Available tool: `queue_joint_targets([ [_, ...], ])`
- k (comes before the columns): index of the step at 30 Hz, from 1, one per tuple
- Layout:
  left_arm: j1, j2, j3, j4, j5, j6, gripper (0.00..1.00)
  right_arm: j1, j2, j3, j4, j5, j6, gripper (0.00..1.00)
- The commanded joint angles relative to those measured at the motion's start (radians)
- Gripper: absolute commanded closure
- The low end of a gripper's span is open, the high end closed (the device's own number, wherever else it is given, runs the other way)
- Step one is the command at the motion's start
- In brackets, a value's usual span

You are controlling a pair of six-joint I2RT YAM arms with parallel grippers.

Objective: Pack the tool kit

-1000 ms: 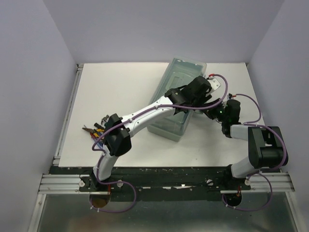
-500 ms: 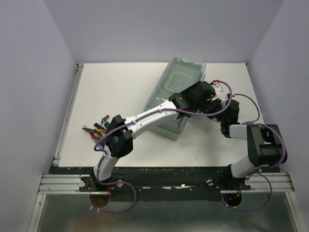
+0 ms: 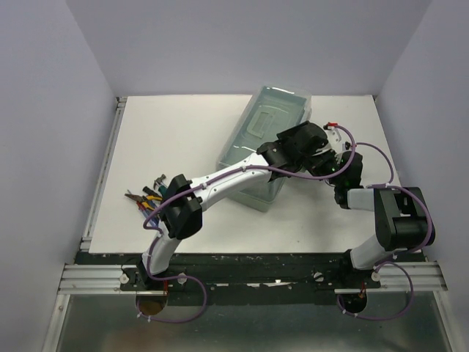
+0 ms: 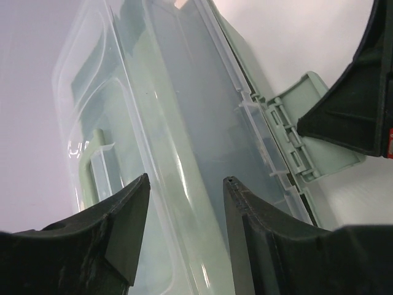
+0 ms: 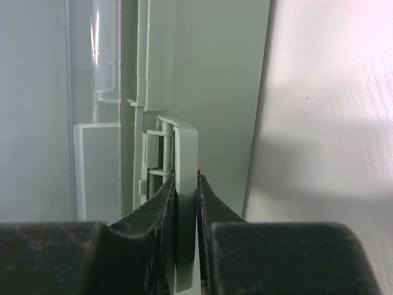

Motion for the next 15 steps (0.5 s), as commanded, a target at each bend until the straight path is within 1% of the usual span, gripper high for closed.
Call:
queue_joint_targets([
  [1, 0.068, -0.015, 0.002, 0.042, -0.168, 0.095, 0.4, 0.003, 0.033, -0.023, -0.053, 0.005, -0.047, 0.81],
  [7, 0.1, -0.027, 0.002, 0.061, -0.185, 0.117, 0.41, 0.003, 0.032, -0.023, -0.053, 0.008, -0.049, 0.81],
  [15, 0.143, -0.072, -0.04, 0.107, -0.197, 0.137, 0.4, 0.002, 0.035, -0.02, -0.054, 0.005, -0.05, 0.81],
])
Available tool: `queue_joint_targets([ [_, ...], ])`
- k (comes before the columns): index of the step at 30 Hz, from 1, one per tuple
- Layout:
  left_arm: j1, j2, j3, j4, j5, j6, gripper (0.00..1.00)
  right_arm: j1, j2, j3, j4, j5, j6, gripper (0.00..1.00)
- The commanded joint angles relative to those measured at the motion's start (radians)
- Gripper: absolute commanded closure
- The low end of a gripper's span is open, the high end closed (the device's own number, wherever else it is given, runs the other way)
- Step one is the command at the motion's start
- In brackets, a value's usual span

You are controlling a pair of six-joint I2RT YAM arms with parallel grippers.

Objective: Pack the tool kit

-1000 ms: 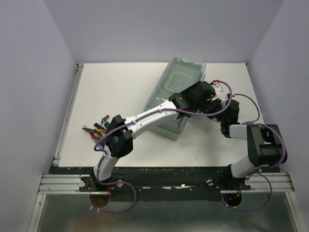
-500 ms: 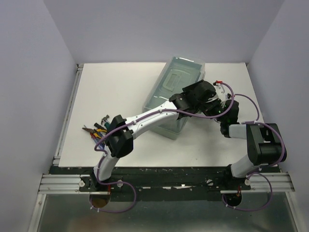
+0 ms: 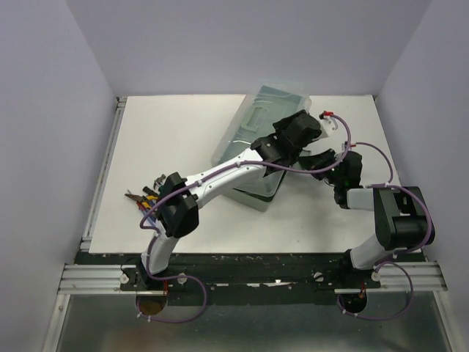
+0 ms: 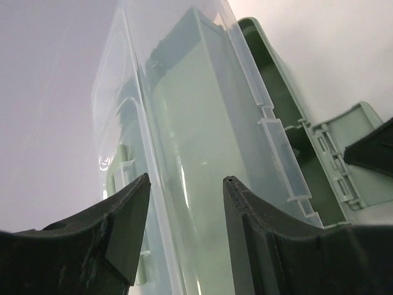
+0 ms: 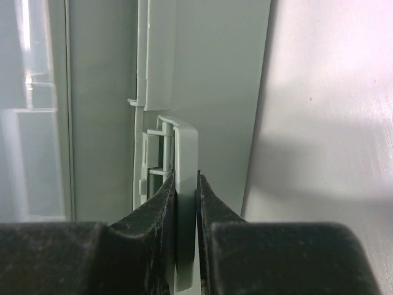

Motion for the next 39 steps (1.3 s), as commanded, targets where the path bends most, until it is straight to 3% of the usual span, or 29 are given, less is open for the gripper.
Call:
queue_joint_targets([
  [1, 0.11, -0.061, -0.029, -0.009, -0.171, 0.068, 0.4, -0.001, 0.028, -0.019, -0.065, 0.005, -0.048, 0.81],
  [20, 0.256, -0.153, -0.123, -0.004, -0.113, -0.005, 0.39, 0.001, 0.015, 0.003, -0.097, -0.009, -0.071, 0.81],
  [34, 0.435, -0.241, -0.227, -0.015, 0.166, -0.185, 0.33, -0.001, -0.003, 0.03, -0.15, -0.006, -0.1, 0.81],
  [39, 0.524, -0.268, -0.238, -0.023, 0.182, -0.229, 0.29, 0.001, -0.008, 0.04, -0.166, -0.006, -0.109, 0.8],
])
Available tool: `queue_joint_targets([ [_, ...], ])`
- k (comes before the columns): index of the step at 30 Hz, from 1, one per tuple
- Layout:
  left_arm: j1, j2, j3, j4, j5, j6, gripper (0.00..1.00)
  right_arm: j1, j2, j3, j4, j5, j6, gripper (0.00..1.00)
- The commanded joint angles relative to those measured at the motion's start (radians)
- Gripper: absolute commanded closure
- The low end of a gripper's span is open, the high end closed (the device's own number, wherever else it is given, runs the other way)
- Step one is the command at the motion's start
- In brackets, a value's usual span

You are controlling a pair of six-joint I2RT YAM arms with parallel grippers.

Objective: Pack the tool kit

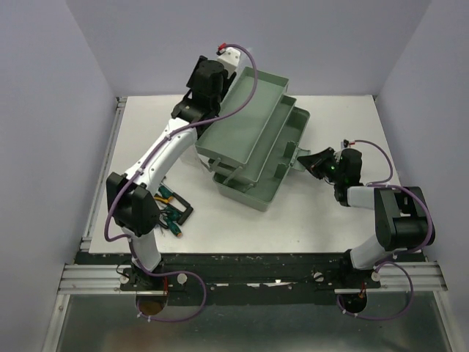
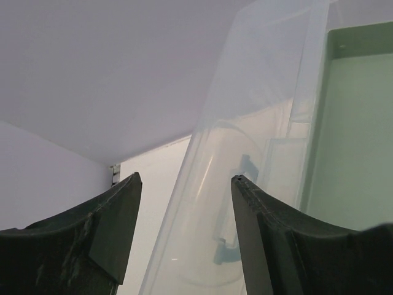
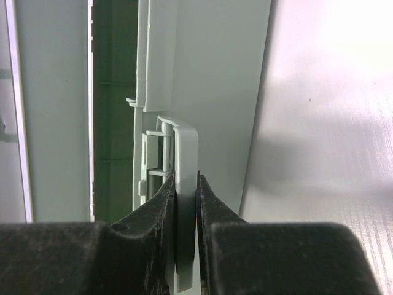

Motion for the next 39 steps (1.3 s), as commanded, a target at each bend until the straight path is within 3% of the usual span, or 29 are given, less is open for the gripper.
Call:
queue_joint_targets([
  [1, 0.079, -0.006, -0.061, -0.171, 0.072, -0.071, 0.28, -0.002, -0.005, 0.011, -0.105, -0.003, -0.085, 0.81],
  [6, 0.148, -0.075, -0.058, -0.154, 0.107, -0.093, 0.09, -0.001, -0.007, 0.029, -0.118, -0.008, -0.094, 0.8],
  [13, 0.2, -0.158, -0.054, -0.197, 0.213, -0.214, 0.01, -0.001, -0.022, 0.04, -0.141, -0.009, -0.124, 0.76],
  [18, 0.211, -0.223, -0.117, -0.225, 0.394, -0.309, 0.01, -0.002, -0.031, 0.043, -0.153, -0.006, -0.14, 0.63],
  [24, 0.22, -0.293, -0.212, -0.248, 0.55, -0.409, 0.01, -0.002, -0.054, 0.034, -0.156, 0.001, -0.146, 0.3],
  [27, 0.245, -0.353, -0.292, -0.229, 0.606, -0.436, 0.01, -0.002, -0.091, 0.028, -0.179, 0.023, -0.163, 0.2],
  [33, 0.307, -0.498, -0.471, -0.218, 0.617, -0.473, 0.01, -0.004, -0.211, 0.037, -0.28, 0.064, -0.229, 0.14],
  [39, 0.346, -0.693, -0.657, -0.249, 0.522, -0.492, 0.01, -0.001, -0.364, 0.071, -0.453, 0.164, -0.321, 0.1],
])
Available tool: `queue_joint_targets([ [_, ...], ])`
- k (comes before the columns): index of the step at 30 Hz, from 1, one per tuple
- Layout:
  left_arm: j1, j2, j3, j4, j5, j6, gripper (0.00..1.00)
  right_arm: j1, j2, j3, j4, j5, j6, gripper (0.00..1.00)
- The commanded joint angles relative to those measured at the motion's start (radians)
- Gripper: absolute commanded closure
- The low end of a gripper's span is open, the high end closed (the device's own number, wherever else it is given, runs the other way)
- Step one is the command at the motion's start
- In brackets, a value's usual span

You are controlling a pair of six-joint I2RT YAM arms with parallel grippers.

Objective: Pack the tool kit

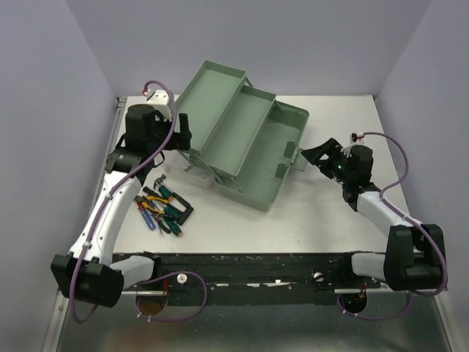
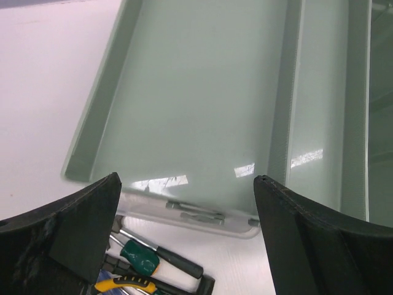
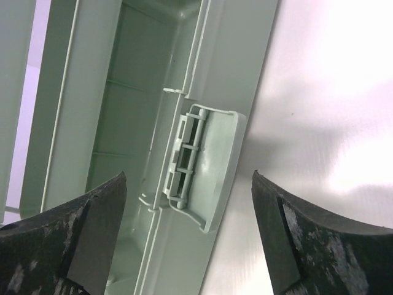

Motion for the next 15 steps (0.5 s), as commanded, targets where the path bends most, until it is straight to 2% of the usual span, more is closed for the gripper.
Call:
queue_joint_targets([
  [1, 0.022, -0.148, -0.1, -0.038, -0.062, -0.045, 0.01, 0.001, -0.113, 0.047, -0.189, 0.118, -0.12, 0.1],
  [5, 0.038, -0.205, -0.179, -0.085, -0.141, -0.075, 0.01, 0.021, -0.225, 0.101, -0.329, 0.17, -0.192, 0.1],
  [8, 0.053, -0.247, -0.228, -0.055, -0.142, -0.092, 0.01, 0.145, -0.266, 0.202, -0.517, 0.297, -0.284, 0.07],
  [11, 0.065, -0.259, -0.243, -0.004, -0.092, -0.089, 0.01, 0.302, -0.234, 0.296, -0.637, 0.449, -0.311, 0.08],
  [15, 0.075, -0.199, -0.216, 0.014, 0.02, -0.106, 0.01, 0.402, -0.152, 0.354, -0.717, 0.558, -0.269, 0.14],
])
